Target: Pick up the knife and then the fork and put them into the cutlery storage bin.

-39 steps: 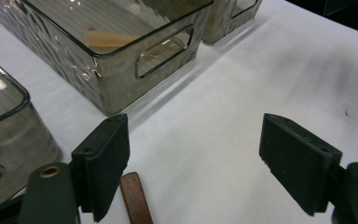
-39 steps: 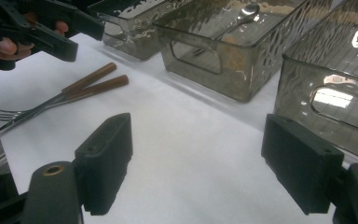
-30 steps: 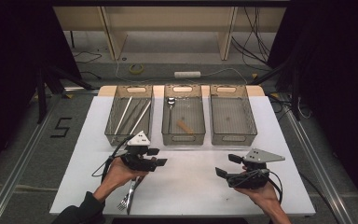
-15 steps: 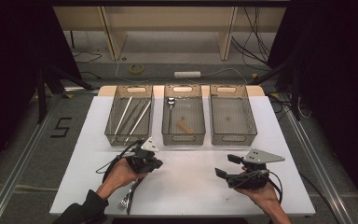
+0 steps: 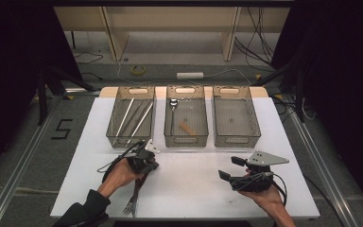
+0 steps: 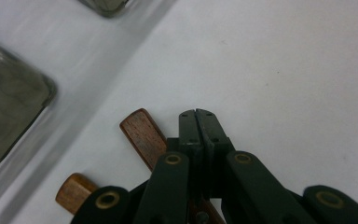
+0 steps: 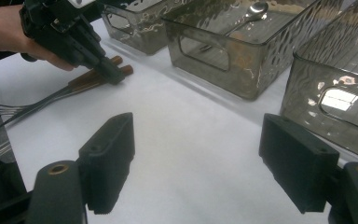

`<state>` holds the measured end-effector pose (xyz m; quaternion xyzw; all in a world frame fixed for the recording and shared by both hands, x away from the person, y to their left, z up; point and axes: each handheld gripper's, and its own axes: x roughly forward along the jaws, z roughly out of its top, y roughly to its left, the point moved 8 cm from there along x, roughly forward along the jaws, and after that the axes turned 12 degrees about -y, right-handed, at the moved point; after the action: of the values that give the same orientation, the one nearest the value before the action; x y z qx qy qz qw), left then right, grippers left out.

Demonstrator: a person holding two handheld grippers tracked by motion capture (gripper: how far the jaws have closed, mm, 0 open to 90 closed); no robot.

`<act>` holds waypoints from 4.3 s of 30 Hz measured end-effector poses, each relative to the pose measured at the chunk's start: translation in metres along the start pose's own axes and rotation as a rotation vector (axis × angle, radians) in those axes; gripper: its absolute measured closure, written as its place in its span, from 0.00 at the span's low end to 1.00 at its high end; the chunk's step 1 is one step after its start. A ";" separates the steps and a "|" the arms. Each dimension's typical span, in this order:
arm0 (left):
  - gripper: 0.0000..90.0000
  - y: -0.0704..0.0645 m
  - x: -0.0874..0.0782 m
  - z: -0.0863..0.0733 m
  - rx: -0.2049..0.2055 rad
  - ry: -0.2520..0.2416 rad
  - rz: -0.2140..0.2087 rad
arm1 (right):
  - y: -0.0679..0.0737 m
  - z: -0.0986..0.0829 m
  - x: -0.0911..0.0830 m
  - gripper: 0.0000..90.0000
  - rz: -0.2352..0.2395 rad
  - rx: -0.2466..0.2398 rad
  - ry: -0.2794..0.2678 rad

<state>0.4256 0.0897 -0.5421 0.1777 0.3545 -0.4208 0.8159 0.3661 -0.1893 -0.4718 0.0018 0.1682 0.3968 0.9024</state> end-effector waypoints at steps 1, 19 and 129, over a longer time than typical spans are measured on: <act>0.98 0.002 -0.001 -0.001 0.007 0.008 -0.002 | 0.000 0.000 0.000 0.31 -0.002 -0.003 0.003; 0.99 0.028 -0.027 -0.027 -0.058 0.087 0.087 | 0.000 0.001 -0.001 0.31 -0.007 -0.025 0.011; 0.74 -0.031 -0.086 -0.090 0.100 0.318 -0.061 | 0.006 -0.002 0.003 0.31 0.017 -0.036 0.042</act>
<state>0.3274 0.1729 -0.5406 0.2717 0.4629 -0.4292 0.7264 0.3632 -0.1836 -0.4737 -0.0215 0.1797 0.4072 0.8953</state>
